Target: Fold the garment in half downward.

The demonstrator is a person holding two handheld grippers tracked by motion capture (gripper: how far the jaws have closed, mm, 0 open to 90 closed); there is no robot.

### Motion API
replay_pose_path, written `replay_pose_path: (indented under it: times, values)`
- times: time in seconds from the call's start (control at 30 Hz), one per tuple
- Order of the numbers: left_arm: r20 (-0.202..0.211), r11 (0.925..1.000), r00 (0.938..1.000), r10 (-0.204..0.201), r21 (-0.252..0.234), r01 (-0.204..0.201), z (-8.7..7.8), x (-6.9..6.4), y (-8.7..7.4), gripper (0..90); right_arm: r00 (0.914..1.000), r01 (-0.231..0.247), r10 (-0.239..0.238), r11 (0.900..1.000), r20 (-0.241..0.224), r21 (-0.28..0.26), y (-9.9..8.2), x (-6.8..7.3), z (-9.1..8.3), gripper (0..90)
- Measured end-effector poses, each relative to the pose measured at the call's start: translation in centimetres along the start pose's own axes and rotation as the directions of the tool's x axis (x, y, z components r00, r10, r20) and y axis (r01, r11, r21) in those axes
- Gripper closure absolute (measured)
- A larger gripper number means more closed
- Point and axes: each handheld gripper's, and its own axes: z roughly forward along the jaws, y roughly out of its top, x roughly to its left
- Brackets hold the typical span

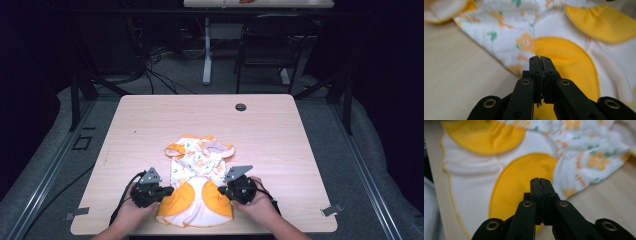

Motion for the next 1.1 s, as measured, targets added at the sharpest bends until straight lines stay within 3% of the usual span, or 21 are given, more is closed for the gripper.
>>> replay_pose_path:
  times: [0.17,0.27,0.43,0.57,0.67,0.7,0.83,0.9,1.03,1.1]
  values:
    - [-0.016,0.9985,0.9995,-0.026,-0.049,0.026,0.8,2.6,3.8,89.9,0.9964,-0.073,0.075,0.9960,0.039,-0.052,3.7,-4.0,0.4,90.0]
    - [-0.031,0.9980,0.9994,-0.014,-0.063,0.012,1.7,4.0,5.8,90.0,0.9922,-0.097,0.102,0.9933,0.073,-0.062,5.9,-6.2,1.3,90.0]
    - [-0.034,0.9972,0.9984,-0.045,-0.061,0.043,3.5,6.5,8.4,90.0,0.9853,-0.112,0.119,0.9915,0.122,-0.067,8.7,-8.8,2.4,90.0]
    - [-0.039,0.9972,0.9979,-0.051,-0.057,0.049,4.7,7.7,9.7,90.0,0.9778,-0.141,0.150,0.9873,0.146,-0.074,10.2,-10.4,3.3,90.0]
    - [-0.040,0.9968,0.9974,-0.060,-0.055,0.058,5.3,8.1,10.1,90.0,0.9731,-0.163,0.172,0.9841,0.154,-0.071,10.5,-11.1,3.9,90.0]
    - [-0.045,0.9953,0.9963,-0.074,-0.067,0.071,5.8,8.6,10.4,90.0,0.9670,-0.188,0.195,0.9804,0.164,-0.059,10.6,-11.8,4.8,90.0]
    - [-0.057,0.9953,0.9957,-0.073,-0.068,0.069,6.3,9.2,10.6,90.0,0.9618,-0.205,0.209,0.9780,0.177,-0.040,10.5,-12.5,6.1,88.8]
    - [-0.081,0.9955,0.9932,-0.084,-0.051,0.080,6.8,9.8,10.5,90.0,0.9582,-0.223,0.225,0.9744,0.177,-0.028,10.3,-12.8,6.8,82.5]
    - [-0.096,0.9921,0.9888,-0.115,-0.062,0.109,6.9,10.7,10.2,87.6,0.9538,-0.251,0.249,0.9680,0.169,-0.009,9.7,-13.0,7.9,76.4]
    - [-0.106,0.9909,0.9865,-0.125,-0.063,0.119,6.8,11.1,10.0,83.5,0.9549,-0.257,0.253,0.9663,0.156,0.009,9.4,-12.9,8.3,67.2]
